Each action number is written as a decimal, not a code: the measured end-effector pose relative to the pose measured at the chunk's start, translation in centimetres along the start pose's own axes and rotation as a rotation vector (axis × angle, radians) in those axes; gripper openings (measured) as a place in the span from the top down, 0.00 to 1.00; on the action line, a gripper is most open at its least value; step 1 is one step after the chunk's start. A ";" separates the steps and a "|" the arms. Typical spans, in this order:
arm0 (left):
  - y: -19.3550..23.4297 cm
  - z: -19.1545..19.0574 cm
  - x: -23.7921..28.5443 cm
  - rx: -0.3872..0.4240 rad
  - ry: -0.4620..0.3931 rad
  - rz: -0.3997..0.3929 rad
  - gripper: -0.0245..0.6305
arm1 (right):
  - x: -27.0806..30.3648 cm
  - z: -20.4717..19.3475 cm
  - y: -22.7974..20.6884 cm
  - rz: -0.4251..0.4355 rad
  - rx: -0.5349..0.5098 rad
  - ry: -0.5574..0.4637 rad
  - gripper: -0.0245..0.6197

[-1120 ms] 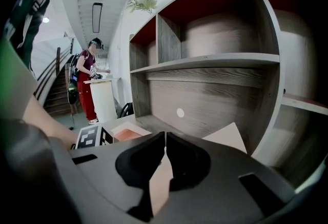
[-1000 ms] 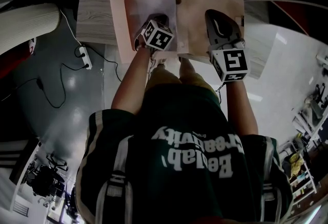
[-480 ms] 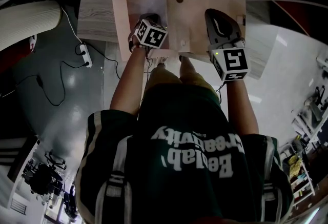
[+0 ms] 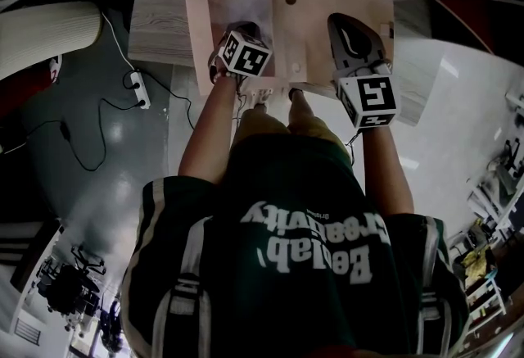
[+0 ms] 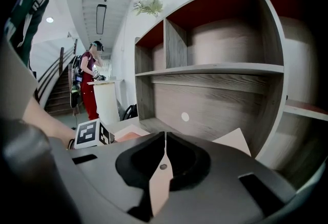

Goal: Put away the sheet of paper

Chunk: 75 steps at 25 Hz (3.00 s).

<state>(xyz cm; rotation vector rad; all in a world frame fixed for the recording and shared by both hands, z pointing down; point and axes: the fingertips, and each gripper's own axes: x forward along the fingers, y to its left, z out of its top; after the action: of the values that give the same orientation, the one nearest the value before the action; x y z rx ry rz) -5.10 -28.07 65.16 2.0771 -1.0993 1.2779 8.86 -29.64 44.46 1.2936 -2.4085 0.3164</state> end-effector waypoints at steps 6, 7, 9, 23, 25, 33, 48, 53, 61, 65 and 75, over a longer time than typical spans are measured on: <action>-0.3 1.0 -3.0 0.021 -0.069 -0.004 0.93 | -1.0 1.3 2.0 -0.023 -0.003 -0.032 0.90; -0.3 1.3 -3.7 0.027 -0.085 -0.004 0.93 | -1.2 1.6 2.5 -0.029 -0.004 -0.040 0.90; -0.4 1.8 -5.4 0.042 -0.119 -0.005 0.93 | -1.8 2.4 3.4 -0.044 -0.005 -0.056 0.90; -2.6 4.3 -18.5 0.150 -0.389 -0.033 0.93 | -8.5 5.3 8.7 -0.181 0.011 -0.162 0.90; -3.1 4.7 -20.7 0.161 -0.428 -0.034 0.93 | -9.7 5.7 9.3 -0.192 0.011 -0.176 0.90; -5.7 5.7 -27.4 0.165 -0.561 -0.029 0.93 | -13.6 6.6 10.3 -0.201 0.012 -0.223 0.90; -12.9 2.1 -37.7 0.076 -0.748 0.071 0.93 | -23.9 5.2 13.3 -0.157 0.012 -0.286 0.90; -14.8 0.0 -41.7 0.055 -0.841 0.118 0.93 | -26.7 4.6 15.2 -0.149 -0.003 -0.322 0.90; -16.6 -1.7 -44.9 0.059 -0.908 0.163 0.93 | -29.7 3.8 15.9 -0.172 -0.012 -0.345 0.90; -16.2 -1.8 -45.9 0.068 -0.929 0.181 0.93 | -30.1 4.7 16.7 -0.189 -0.047 -0.369 0.91; -16.3 -0.8 -45.7 0.066 -0.948 0.193 0.93 | -30.3 5.1 16.4 -0.177 -0.061 -0.378 0.91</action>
<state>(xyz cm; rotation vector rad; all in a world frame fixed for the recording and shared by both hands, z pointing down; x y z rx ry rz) -3.56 -0.34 25.35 2.7499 -1.6637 0.3270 9.11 0.17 26.44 1.6477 -2.5512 -0.0587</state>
